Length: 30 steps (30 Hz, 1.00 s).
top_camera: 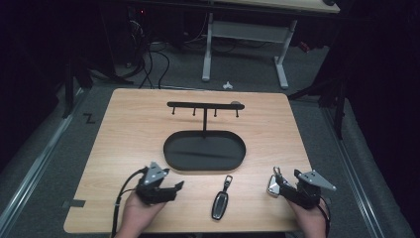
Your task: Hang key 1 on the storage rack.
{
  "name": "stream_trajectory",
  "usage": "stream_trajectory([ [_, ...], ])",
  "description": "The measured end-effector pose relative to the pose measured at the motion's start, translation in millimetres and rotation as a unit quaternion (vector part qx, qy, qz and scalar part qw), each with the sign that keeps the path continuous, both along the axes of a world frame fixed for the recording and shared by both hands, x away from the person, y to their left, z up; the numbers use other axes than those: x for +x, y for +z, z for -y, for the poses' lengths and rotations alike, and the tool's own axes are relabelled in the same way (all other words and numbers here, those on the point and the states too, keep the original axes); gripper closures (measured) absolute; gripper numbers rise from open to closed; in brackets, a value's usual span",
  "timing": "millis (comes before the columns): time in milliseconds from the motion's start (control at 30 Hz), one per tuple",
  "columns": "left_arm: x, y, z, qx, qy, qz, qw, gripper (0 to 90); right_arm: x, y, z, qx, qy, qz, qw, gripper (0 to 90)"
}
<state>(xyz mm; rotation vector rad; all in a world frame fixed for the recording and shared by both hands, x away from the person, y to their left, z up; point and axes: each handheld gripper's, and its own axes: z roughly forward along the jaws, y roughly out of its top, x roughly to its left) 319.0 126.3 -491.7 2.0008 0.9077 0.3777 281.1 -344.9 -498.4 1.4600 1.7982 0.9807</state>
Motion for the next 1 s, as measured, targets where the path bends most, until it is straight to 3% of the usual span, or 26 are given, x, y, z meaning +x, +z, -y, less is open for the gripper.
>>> stream_trajectory([
  [33,0.0,0.0,0.0,0.0,0.0,0.0,1.0,31.6,0.0,0.0,0.0,0.0,0.0,0.0,1.0,24.9],
  [67,0.0,-4.0,-10.3,-0.005,0.011,-0.001,0.9999,31.4,2.1,-4.0,-1.7,0.015,0.003,-0.008,0.9998,25.0],
  [167,2.0,-12.4,-30.1,-0.012,0.03,-0.001,0.9995,31.2,3.3,-6.6,-7.0,0.018,0.007,-0.019,0.9996,25.0],
  [267,6.3,-18.1,-42.0,0.011,0.039,0.011,0.9991,30.8,4.8,-8.1,-16.0,0.001,0.017,-0.017,0.9997,22.7],
  [333,8.1,-21.7,-47.5,0.001,0.045,0.007,0.999,30.8,5.3,-9.4,-21.8,-0.011,0.023,-0.011,0.9996,22.3],
  [467,7.5,-24.0,-48.4,0.0,0.045,0.009,0.9989,30.4,5.8,-10.6,-25.3,-0.013,0.028,-0.013,0.9994,22.1],
  [567,5.2,-21.6,-48.9,-0.02,0.043,0.01,0.9988,27.9,6.1,-10.3,-27.8,-0.002,0.034,-0.018,0.9993,22.5],
  [767,3.6,-21.9,-47.0,-0.023,0.037,0.018,0.9989,27.6,3.8,-5.2,-39.0,-0.023,0.061,-0.002,0.9978,22.8],
  [900,3.3,-23.9,-44.5,-0.021,0.032,0.017,0.9991,26.8,5.6,-4.6,-44.5,-0.022,0.057,-0.019,0.9979,25.3],
  [1000,2.6,-23.3,-42.4,-0.02,0.027,0.021,0.9992,26.9,7.1,-5.6,-52.1,-0.042,0.072,-0.04,0.9958,28.7],
])
